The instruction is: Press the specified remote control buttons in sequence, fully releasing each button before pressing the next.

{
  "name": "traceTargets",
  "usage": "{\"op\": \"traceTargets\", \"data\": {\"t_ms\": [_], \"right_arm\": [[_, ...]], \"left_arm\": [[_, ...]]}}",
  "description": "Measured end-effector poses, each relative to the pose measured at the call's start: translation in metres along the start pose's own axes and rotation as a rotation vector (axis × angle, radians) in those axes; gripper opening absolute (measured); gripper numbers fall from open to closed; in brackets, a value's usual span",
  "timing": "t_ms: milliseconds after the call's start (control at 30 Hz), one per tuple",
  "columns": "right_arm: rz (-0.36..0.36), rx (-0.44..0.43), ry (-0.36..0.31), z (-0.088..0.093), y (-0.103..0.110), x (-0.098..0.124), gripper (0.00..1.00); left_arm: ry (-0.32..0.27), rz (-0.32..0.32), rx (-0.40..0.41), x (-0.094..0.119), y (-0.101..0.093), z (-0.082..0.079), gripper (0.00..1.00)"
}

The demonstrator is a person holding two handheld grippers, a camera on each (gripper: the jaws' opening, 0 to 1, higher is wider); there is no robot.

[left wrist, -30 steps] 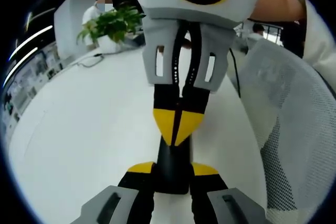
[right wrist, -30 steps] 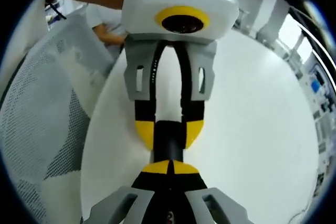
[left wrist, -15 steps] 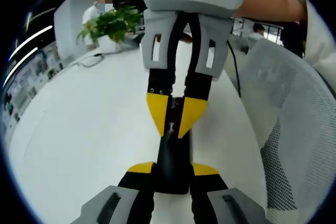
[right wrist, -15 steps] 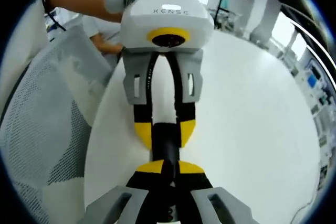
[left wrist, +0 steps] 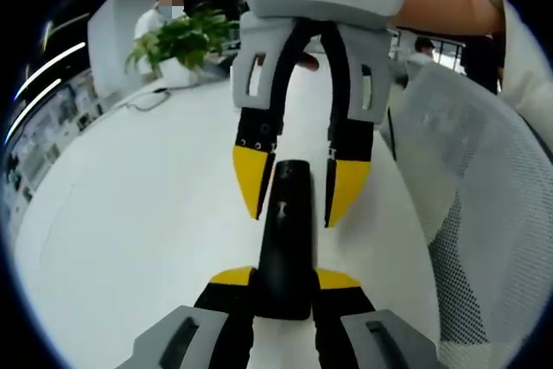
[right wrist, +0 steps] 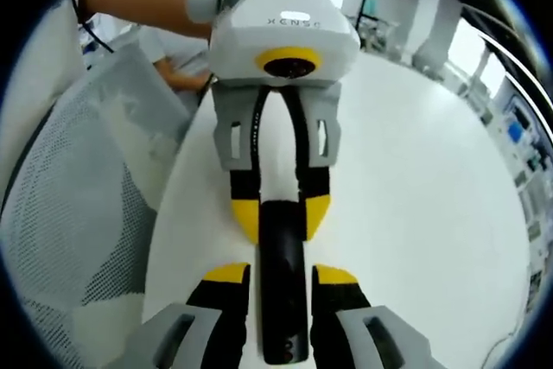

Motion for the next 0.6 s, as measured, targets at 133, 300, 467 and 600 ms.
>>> {"op": "traceTargets", "data": {"t_ms": [133,300,467,600], "right_arm": [[-0.001,-0.003,0.0,0.0011,0.0005,0.0005,0.29],[-0.003,-0.004,0.002,0.0031,0.0011,0.0012,0.3],[-0.005,-0.01,0.005,0.0059,0.0023,0.0009,0.32],[-0.008,-0.012,0.01,0.0104,0.0019,0.0011,0.32]], "left_arm": [[-0.001,0.0,0.001,-0.0013,0.0045,0.0038,0.24],[0.0,0.0,0.001,-0.001,0.0035,0.0027,0.24],[0.0,-0.001,0.002,-0.0005,0.0027,0.002,0.24],[0.0,0.0,0.001,-0.0007,0.0025,0.0021,0.24]]}}
Point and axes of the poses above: the point that each gripper's makers call its tool centre point, and the gripper's own axes: x roughly backward along the fingers, y roughly to its left, z roughly out of its underside, the point moved 4 cm from there along x, roughly backward along the fingers, and after that the axes turned 1 degree about -y, right-handed, at the moved point
